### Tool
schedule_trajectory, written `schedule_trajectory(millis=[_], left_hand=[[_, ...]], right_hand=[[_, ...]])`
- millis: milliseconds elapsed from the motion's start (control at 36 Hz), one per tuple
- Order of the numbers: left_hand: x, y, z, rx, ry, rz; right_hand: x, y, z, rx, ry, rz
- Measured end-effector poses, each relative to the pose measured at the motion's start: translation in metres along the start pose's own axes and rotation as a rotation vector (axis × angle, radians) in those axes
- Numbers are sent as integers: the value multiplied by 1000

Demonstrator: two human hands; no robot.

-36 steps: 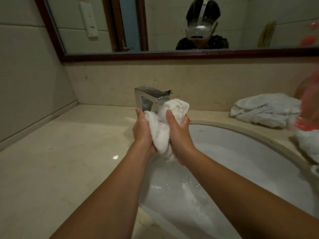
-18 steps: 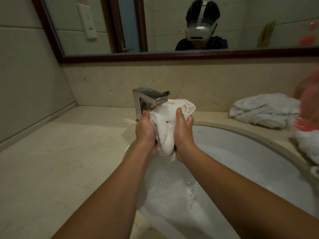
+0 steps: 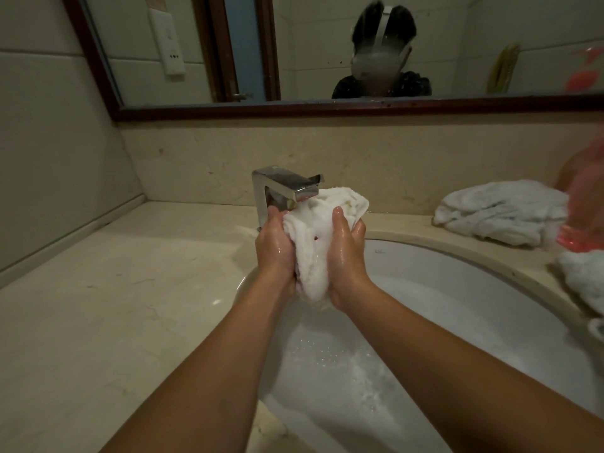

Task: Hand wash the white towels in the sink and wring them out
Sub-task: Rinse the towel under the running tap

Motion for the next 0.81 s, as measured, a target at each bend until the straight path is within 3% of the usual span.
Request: schedule_trajectory(millis=[417,806], left_hand=[[4,3,3,-6,29,13],[-4,-3,2,-134,116,-22]], right_hand=[[2,-4,1,-8,-15,-18],[-4,-2,3,201,36,48]])
Point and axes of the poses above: each hand's wrist, its own x-axis towards the middle knuckle, its own z-axis out of the back of the hand, y = z × x, the point moved 1 cm from there along x, towards the middle knuckle, and after that the axes turned 4 degrees about x, right-handed, at the moved point
